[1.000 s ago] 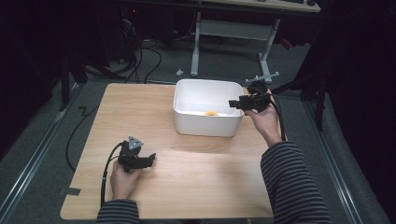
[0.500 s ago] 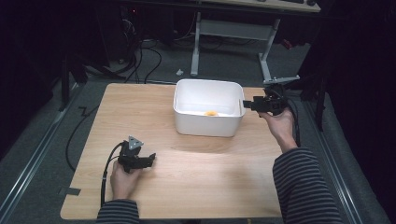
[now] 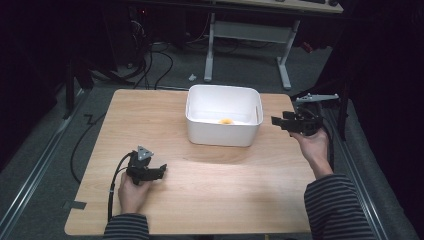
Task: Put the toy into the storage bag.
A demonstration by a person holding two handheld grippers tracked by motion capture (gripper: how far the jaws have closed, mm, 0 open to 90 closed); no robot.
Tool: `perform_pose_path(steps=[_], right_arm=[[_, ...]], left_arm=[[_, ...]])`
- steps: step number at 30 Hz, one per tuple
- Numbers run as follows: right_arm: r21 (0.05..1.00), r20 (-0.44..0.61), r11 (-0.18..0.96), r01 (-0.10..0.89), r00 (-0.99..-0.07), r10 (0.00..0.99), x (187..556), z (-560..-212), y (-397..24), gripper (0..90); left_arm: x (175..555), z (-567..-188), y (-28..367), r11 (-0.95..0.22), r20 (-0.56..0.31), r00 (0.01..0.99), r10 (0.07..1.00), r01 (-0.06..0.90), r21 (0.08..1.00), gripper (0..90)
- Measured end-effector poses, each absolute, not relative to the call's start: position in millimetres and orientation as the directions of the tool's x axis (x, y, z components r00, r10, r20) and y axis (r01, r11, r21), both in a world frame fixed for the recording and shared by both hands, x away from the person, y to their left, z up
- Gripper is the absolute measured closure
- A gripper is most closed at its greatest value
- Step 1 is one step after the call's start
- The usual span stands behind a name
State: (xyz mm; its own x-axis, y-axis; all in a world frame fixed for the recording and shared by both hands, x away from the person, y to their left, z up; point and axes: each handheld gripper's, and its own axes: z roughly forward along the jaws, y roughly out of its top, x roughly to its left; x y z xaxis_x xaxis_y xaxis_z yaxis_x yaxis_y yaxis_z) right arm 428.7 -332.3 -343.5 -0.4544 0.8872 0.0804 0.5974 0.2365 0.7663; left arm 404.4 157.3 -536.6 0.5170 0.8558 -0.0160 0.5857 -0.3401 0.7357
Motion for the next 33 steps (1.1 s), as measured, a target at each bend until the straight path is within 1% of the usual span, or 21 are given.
perform_pose_path(steps=[9, 13, 14, 19, 22, 23, 33], right_arm=[[0.777, 0.079, 0.218, 0.590, -0.436, 0.897, 401.3, -346.4, -349.1, 44.4], [0.776, 0.070, 0.224, 0.590, -0.434, 0.898, 395.0, -347.5, -351.1, 44.3], [0.780, 0.061, 0.229, 0.582, -0.436, 0.898, 388.7, -348.0, -351.3, 44.4], [0.784, 0.072, 0.222, 0.579, -0.441, 0.894, 376.2, -352.3, -353.7, 44.3], [0.787, 0.052, 0.234, 0.571, -0.439, 0.897, 371.7, -351.3, -353.7, 44.3], [0.792, 0.024, 0.250, 0.557, -0.438, 0.899, 366.7, -349.2, -352.7, 44.3], [0.805, -0.005, 0.282, 0.522, -0.469, 0.883, 342.4, -342.4, -344.7, 44.4]], left_arm=[[404.7, -536.7, 157.3, -0.338, -0.016, 0.515, 0.857, 0.585, 0.737, 20.8], [404.7, -536.7, 157.3, -0.338, -0.016, 0.515, 0.857, 0.585, 0.737, 20.8], [404.7, -536.7, 157.3, -0.338, -0.016, 0.515, 0.857, 0.586, 0.737, 20.7], [404.6, -536.7, 157.2, -0.338, -0.015, 0.514, 0.858, 0.585, 0.737, 20.8], [404.7, -536.7, 157.2, -0.338, -0.015, 0.514, 0.858, 0.585, 0.737, 20.8], [404.7, -536.7, 157.2, -0.337, -0.015, 0.514, 0.858, 0.585, 0.737, 20.9], [404.9, -536.6, 157.4, -0.337, -0.016, 0.513, 0.858, 0.586, 0.736, 20.9]])
